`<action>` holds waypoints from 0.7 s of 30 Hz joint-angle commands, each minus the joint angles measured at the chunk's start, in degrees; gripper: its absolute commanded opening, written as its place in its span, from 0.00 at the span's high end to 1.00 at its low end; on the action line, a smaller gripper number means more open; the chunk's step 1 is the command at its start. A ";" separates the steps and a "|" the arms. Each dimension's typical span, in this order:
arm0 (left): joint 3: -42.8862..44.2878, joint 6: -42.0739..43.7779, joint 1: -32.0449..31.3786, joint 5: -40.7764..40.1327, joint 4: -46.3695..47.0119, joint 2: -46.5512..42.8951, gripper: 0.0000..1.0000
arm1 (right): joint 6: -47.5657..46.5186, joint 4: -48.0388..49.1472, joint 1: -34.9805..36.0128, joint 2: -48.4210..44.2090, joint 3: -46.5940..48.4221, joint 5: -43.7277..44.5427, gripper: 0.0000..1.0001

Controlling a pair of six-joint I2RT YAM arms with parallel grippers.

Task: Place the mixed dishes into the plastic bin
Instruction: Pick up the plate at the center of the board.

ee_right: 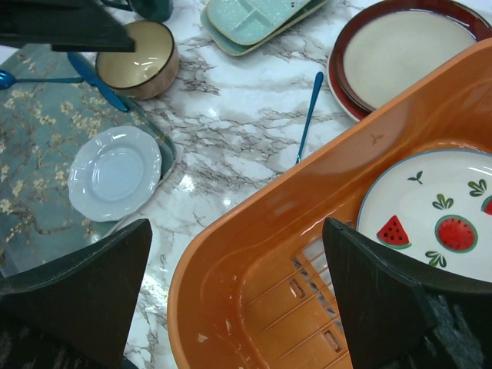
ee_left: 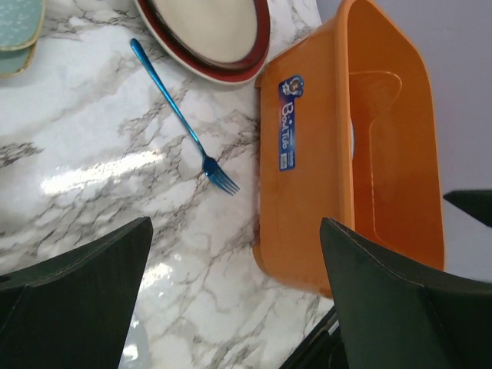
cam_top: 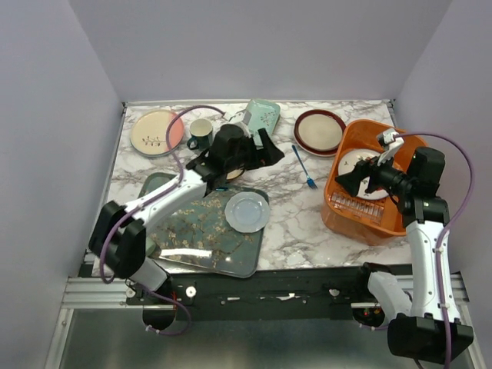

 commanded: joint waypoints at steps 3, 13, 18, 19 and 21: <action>19.74 -1.51 -0.80 -2.37 -1.86 17.52 0.02 | 1.39 1.84 -0.49 -1.40 -1.16 -0.97 0.00; 46.46 -3.71 -0.63 0.09 -6.25 41.77 0.09 | 2.09 2.37 -0.49 -1.22 -1.42 -0.27 0.00; 57.71 -5.37 0.34 -0.08 -7.83 49.69 0.18 | 2.09 2.46 -0.57 -0.96 -1.42 0.17 0.00; 59.21 -6.42 0.95 0.00 -8.36 52.14 0.19 | 2.09 2.46 -0.57 -0.96 -1.42 0.17 0.00; 61.77 -8.01 1.48 0.53 -8.10 53.92 0.24 | 2.09 2.46 -0.57 -0.87 -1.34 0.26 0.00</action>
